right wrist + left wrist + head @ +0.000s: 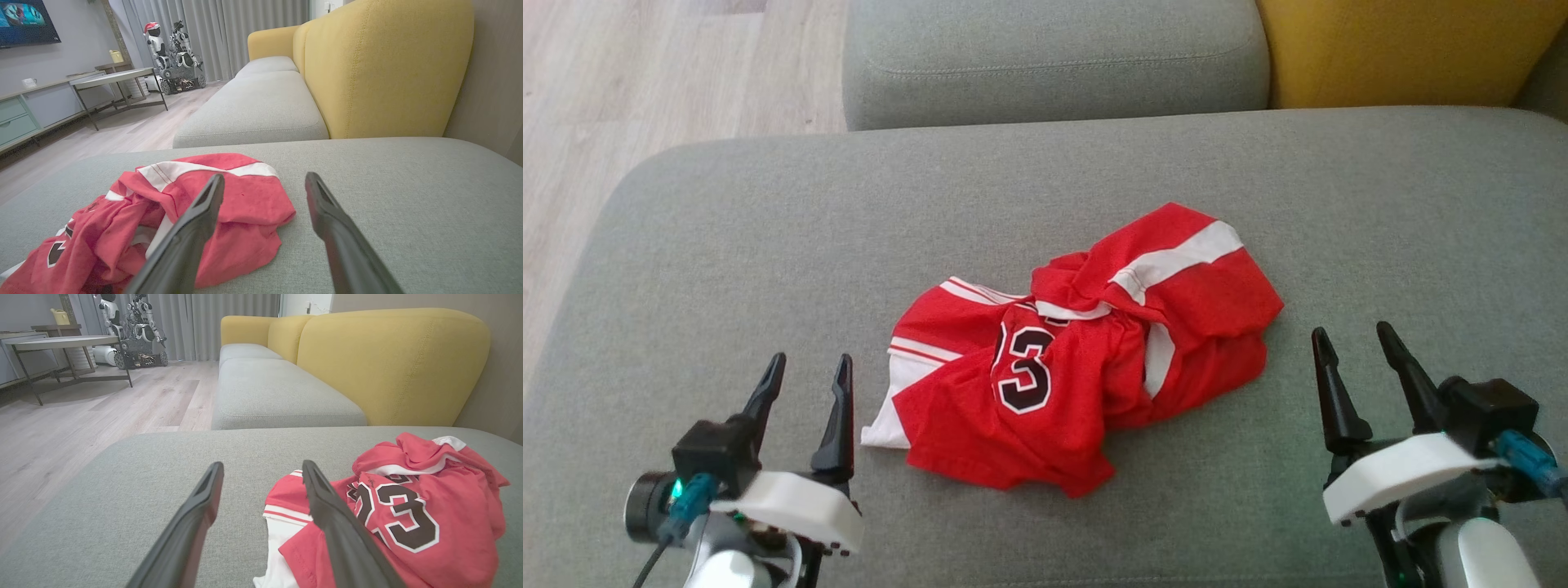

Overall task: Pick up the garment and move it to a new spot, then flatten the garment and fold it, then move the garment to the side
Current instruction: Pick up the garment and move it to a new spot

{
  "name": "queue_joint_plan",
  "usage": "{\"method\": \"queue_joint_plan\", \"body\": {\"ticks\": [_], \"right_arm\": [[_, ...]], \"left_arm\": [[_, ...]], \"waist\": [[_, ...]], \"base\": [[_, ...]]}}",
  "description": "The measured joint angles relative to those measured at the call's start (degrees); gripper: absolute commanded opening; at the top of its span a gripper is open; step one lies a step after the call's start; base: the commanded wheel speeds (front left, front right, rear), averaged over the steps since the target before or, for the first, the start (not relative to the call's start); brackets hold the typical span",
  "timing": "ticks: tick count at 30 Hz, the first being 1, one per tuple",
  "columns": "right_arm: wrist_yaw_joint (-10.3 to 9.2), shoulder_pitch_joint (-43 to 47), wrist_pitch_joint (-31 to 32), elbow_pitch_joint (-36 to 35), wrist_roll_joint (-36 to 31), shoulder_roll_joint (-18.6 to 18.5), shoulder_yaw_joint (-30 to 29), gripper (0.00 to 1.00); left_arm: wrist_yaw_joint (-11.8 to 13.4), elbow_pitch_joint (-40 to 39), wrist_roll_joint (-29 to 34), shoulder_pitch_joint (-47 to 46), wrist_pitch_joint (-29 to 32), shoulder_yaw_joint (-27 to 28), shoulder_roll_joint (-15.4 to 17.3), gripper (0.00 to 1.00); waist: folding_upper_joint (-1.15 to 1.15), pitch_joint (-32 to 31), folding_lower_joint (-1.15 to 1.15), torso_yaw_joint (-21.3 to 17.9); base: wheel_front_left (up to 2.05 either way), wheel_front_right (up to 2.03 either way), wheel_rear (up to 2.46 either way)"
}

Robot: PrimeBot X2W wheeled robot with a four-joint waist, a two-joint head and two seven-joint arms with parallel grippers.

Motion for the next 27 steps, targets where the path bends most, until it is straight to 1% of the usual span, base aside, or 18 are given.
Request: {"method": "queue_joint_plan", "body": {"ticks": [5,8,10,15,20,27], "right_arm": [[0.0,0.0,0.0,-0.1,0.0,0.0,-0.1,1.0],[0.0,-0.1,0.0,-0.7,0.0,0.0,-0.2,1.0],[0.0,-0.3,0.0,-1.0,0.0,0.0,0.0,1.0],[0.0,-1.8,0.0,-1.1,0.0,0.0,0.5,1.0],[0.0,-3.6,-0.2,-1.0,0.2,0.0,0.8,1.0],[0.0,-5.0,-0.9,-0.6,0.6,0.0,0.8,1.0]], "left_arm": [[-0.4,0.0,-0.4,-0.2,0.0,-0.3,0.0,1.0],[-1.8,0.9,-1.1,-1.5,1.1,-1.5,0.0,1.0],[-3.4,2.6,-2.1,-3.6,2.7,-2.0,-0.1,1.0],[-7.2,9.4,-4.7,-9.1,7.0,-3.4,-0.3,1.0],[-9.0,17.0,-5.8,-12.6,9.1,-3.8,-1.4,1.0],[-12.2,24.9,-6.8,-18.4,12.6,-5.6,-2.6,1.0]], "waist": [[0.0,0.4,0.0,0.0],[0.0,1.4,0.0,0.1],[0.0,2.3,0.0,0.1],[0.0,5.1,0.0,-0.3],[0.0,7.9,0.01,-1.3],[0.0,11.0,0.01,-3.0]], "base": [[0.0,0.0,0.0],[0.0,0.0,0.0],[0.0,0.0,0.0],[0.0,0.0,0.0],[0.0,0.0,0.0],[0.0,0.0,0.0]]}}
